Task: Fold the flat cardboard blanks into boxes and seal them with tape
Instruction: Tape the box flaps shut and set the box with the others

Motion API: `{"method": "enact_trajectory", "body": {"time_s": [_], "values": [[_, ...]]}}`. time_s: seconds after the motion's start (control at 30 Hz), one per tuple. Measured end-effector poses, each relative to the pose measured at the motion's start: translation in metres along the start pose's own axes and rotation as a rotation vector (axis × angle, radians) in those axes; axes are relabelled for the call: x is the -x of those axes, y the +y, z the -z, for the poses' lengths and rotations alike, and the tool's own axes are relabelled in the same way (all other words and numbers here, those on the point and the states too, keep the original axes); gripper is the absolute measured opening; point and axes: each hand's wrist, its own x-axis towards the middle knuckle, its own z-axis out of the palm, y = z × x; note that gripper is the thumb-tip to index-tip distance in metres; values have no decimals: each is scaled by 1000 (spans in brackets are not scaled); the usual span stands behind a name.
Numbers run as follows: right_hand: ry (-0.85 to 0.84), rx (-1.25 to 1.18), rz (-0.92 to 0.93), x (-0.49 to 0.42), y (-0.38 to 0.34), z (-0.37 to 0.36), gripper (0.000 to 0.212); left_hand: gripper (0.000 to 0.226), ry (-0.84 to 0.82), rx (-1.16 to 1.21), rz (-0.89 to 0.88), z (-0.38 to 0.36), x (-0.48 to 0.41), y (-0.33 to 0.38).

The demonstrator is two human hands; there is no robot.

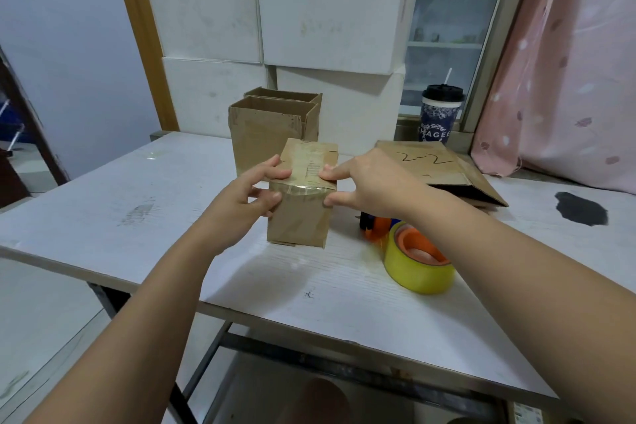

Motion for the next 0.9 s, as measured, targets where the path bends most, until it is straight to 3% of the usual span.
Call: {"method": "enact_trajectory", "body": {"time_s": [0.53,0.63,0.7,0.77,0.8,0.9], "values": [[51,116,14,-3,-17,-9,49,30,24,-119,18,-4,4,1],[30,92,5,1,-17,-9,63,27,-3,-222,-1,-4,3,7],[45,43,-25,3,-18,-9,72,10,64,-355,-40,-7,0,12],[72,-36,-61,2,-19,-7,75,24,141,-476,-84,-11,-3,17],[81,-77,-77,1,-20,-5,73,31,160,-484,-100,-12,-4,18],[82,-77,-89,-2,-20,-4,58,20,86,-279,-64,-11,-2,14]]}}
